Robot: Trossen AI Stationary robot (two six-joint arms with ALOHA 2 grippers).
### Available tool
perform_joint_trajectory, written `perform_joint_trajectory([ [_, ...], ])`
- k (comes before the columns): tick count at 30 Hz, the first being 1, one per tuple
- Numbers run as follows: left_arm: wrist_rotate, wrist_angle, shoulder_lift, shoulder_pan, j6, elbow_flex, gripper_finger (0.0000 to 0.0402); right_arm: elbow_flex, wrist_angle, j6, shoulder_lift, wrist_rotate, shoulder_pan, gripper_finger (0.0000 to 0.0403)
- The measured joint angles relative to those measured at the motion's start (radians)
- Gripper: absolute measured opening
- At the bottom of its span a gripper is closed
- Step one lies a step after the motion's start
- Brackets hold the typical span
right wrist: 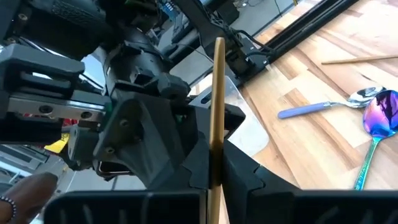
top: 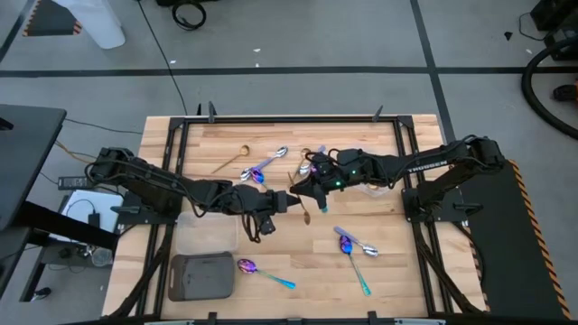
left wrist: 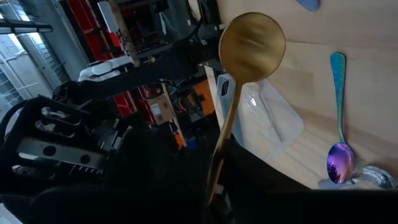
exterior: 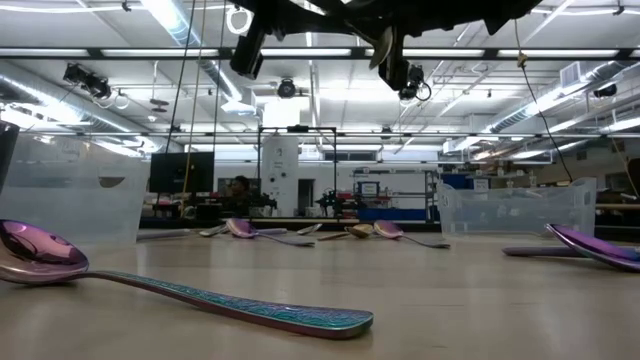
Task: Sort silverware by color (type)
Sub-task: Put the gold spoon into the top transparent bin
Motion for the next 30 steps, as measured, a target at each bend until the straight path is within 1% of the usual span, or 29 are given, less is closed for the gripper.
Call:
perform_joint_trajectory([
  [6, -0.003, 0.002, 0.0, -0.013, 0.017, 0.0, 0.0106, -0.001, -0.013, 0.0, 0.0, 0.001, 0.0, 0.0026],
  [8, -0.006, 0.002, -0.001, -0.022, -0.014, 0.0, 0.0119, -0.001, -0.035, -0.004, 0.001, 0.001, -0.005, 0.0026],
  [10, -0.031, 0.001, -0.001, -0.032, -0.071, 0.0, 0.0127, -0.001, -0.061, -0.005, 0.001, 0.0, -0.009, 0.0026],
  [14, -0.126, 0.0, -0.001, -0.059, -0.265, 0.001, 0.0128, -0.001, -0.122, -0.029, -0.001, 0.0, -0.019, 0.0031],
  [18, -0.179, -0.001, -0.001, -0.078, -0.477, 0.001, 0.0122, -0.001, -0.167, -0.056, -0.003, 0.0, -0.035, 0.0034],
  [25, -0.18, -0.042, -0.002, -0.079, -0.816, 0.001, 0.0121, -0.002, -0.247, -0.088, -0.018, -0.007, -0.062, 0.0036],
  [27, -0.156, -0.074, -0.005, -0.076, -0.897, 0.001, 0.0121, -0.002, -0.281, -0.109, -0.035, -0.007, -0.069, 0.0036],
  [30, -0.078, -0.118, -0.009, -0.065, -1.02, 0.001, 0.0121, -0.002, -0.345, -0.138, -0.074, 0.002, -0.081, 0.0037],
])
